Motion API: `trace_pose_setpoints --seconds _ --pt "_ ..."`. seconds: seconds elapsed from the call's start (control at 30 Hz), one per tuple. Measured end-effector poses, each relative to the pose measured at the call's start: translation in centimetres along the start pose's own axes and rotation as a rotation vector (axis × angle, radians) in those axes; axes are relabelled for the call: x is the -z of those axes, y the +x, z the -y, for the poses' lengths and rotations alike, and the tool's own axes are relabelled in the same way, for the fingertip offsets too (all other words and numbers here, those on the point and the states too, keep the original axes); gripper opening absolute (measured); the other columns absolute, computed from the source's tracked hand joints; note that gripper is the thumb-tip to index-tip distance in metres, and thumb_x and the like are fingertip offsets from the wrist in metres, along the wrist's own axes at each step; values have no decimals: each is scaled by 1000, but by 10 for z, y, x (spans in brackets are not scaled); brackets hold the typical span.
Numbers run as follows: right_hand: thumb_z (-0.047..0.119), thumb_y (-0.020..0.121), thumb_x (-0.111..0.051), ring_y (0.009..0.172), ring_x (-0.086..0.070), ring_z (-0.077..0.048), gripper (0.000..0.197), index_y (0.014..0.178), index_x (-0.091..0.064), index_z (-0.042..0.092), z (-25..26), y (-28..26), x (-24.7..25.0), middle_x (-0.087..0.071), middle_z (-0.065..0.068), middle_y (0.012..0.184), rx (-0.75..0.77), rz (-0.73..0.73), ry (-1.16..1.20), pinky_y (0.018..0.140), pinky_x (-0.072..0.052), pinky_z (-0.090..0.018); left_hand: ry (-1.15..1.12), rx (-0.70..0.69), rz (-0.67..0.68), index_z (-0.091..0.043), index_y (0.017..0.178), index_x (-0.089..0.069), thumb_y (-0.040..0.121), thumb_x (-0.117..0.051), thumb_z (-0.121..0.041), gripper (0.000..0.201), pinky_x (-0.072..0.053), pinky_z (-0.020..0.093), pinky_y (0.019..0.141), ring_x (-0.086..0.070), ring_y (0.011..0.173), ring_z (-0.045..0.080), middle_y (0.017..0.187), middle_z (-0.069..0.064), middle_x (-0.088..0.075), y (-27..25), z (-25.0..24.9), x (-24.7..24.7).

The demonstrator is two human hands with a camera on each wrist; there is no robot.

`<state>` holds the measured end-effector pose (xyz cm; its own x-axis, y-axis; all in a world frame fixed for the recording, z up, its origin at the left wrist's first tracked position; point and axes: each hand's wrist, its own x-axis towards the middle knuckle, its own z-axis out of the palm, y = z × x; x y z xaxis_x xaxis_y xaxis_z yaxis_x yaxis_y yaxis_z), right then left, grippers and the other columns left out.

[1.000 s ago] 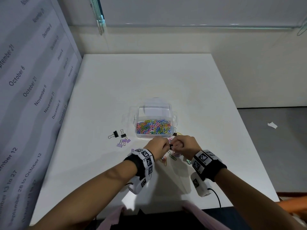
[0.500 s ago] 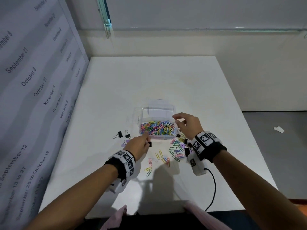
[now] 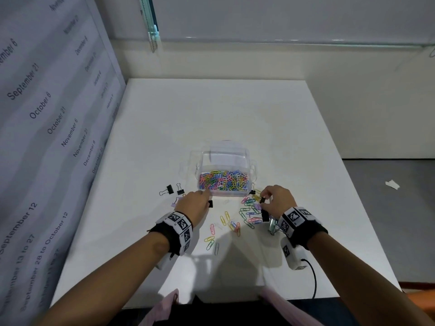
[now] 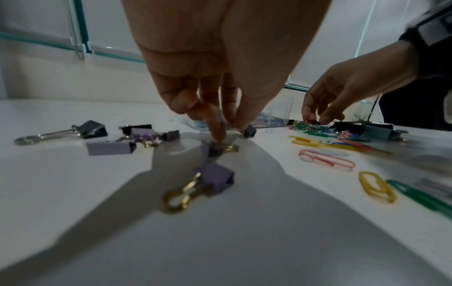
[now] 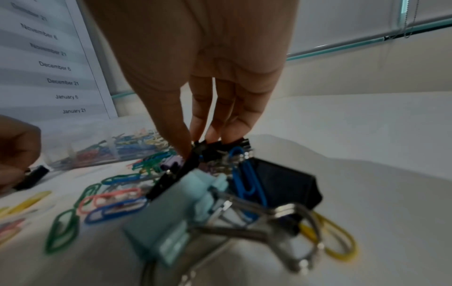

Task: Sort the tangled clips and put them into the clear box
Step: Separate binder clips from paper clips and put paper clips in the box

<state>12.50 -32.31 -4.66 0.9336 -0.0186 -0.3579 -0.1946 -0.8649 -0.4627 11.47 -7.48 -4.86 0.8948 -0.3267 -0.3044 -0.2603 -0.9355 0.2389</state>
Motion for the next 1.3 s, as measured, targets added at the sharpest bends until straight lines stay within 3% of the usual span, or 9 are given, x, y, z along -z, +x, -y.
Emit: trace_pose_setpoints --seconds 0.17,0.37,0.47,0.57,0.63,0.8,1.03,1.2,1.3 --pt "11 67 -69 70 -53 -17 15 80 -65 18 -4 -3 2 -61 1 80 -6 -4 54 52 -35 -17 66 3 -10 -9 118 -51 97 -35 -21 29 -45 39 82 -52 109 30 120 13 -52 -5 -1 -1" --pt "12 65 -69 73 -58 -23 12 72 -59 12 -14 -4 11 -64 -3 77 -71 -156 143 56 -40 -25 60 -26 -17 -7 116 -52 96 -37 -20 28 -44 39 84 -48 111 30 121 14 -49 -7 -2 -5" --pt "10 68 -67 75 -55 -25 17 65 -52 16 -21 2 16 -62 -7 81 -118 -123 92 61 -39 -27 0 -122 -14 -7 115 -52 93 -42 -20 27 -42 38 90 -47 111 29 121 12 -50 -6 -4 -9" --pt "14 70 -67 79 -52 -22 13 77 -56 17 -21 7 16 -58 -6 87 -134 -51 3 66 -39 -28 -143 -169 31 -12 121 -50 88 -56 -27 37 -42 37 97 -46 116 26 124 9 -47 -7 -10 -9" --pt "17 70 -67 87 -51 -22 22 90 -60 15 -15 10 14 -56 -7 94 -79 -46 -64 72 -42 -29 -216 -195 76 -14 129 -45 81 -66 -35 57 -40 36 101 -44 118 23 128 7 -43 -8 -13 -10" --pt "15 79 -58 112 -47 -27 35 114 -57 14 8 16 7 -55 -10 116 65 -2 -218 97 -41 -35 -172 -209 166 -15 140 -33 72 -75 -37 83 -38 33 105 -38 122 20 132 6 -37 -12 -20 -15" --pt "9 79 -57 105 -53 -29 30 109 -57 8 27 2 -10 -55 -13 113 20 77 -217 87 -43 -33 -100 -132 73 -7 131 -37 71 -73 -47 81 -43 35 99 -41 116 24 130 9 -34 -17 -15 -17" --pt "13 81 -55 107 -53 -29 28 108 -59 9 38 -8 -21 -57 -14 114 86 133 -187 88 -43 -34 -99 -112 36 -6 135 -34 67 -74 -52 91 -38 36 107 -38 123 27 140 11 -28 -19 -13 -17" --pt "16 80 -57 106 -55 -27 27 106 -62 10 48 -14 -27 -60 -12 113 138 156 -166 88 -44 -32 -83 -150 2 -9 125 -43 67 -75 -49 78 -42 37 99 -41 116 27 133 10 -33 -18 -15 -15"
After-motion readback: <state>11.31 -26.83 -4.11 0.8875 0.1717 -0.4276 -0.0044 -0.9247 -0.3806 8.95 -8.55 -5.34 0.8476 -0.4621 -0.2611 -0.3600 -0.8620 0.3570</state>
